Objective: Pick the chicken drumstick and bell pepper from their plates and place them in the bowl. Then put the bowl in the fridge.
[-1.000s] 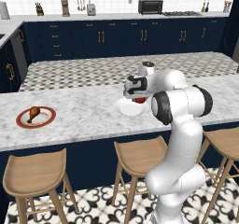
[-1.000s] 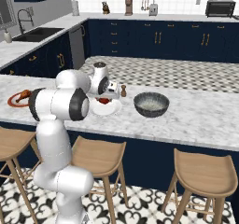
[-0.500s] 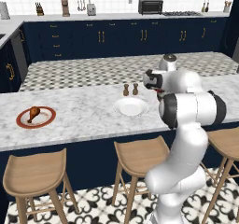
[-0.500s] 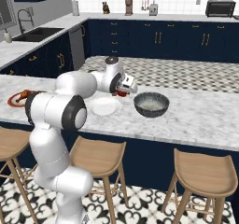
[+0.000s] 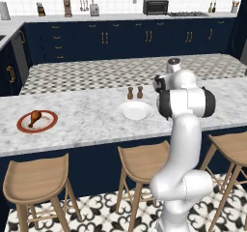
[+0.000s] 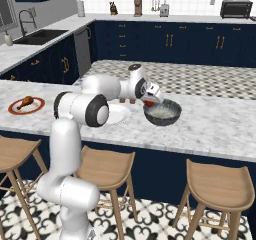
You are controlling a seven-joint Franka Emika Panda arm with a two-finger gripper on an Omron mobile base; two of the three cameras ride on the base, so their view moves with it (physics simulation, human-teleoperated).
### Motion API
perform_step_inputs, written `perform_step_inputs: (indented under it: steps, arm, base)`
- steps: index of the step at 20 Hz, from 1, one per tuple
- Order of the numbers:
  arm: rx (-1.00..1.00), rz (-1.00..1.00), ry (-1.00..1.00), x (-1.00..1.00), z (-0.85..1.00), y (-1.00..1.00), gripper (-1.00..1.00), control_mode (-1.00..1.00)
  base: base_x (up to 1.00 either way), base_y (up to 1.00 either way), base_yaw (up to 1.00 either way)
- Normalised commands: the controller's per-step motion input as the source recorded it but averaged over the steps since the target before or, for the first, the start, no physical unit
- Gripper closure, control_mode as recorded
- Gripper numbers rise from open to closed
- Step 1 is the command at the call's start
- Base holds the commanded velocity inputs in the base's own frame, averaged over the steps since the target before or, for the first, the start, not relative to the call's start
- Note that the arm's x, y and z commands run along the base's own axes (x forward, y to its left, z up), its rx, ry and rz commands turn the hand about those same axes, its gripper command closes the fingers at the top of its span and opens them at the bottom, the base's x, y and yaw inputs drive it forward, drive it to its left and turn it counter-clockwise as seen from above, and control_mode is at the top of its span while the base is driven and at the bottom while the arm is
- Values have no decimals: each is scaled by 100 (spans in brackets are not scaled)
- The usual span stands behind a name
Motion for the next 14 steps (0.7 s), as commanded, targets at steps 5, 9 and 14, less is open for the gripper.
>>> perform_step_inputs:
  steps: [5, 9, 14]
  arm:
    - [0, 0, 1, 12, -19, -23, -100, -100]
    - [2, 0, 0, -8, 17, -2, -100, -100]
    - [6, 0, 0, -58, 65, 0, -100, -100]
  base:
    - [0, 0, 0]
    - [0, 0, 0]
    - [0, 0, 0]
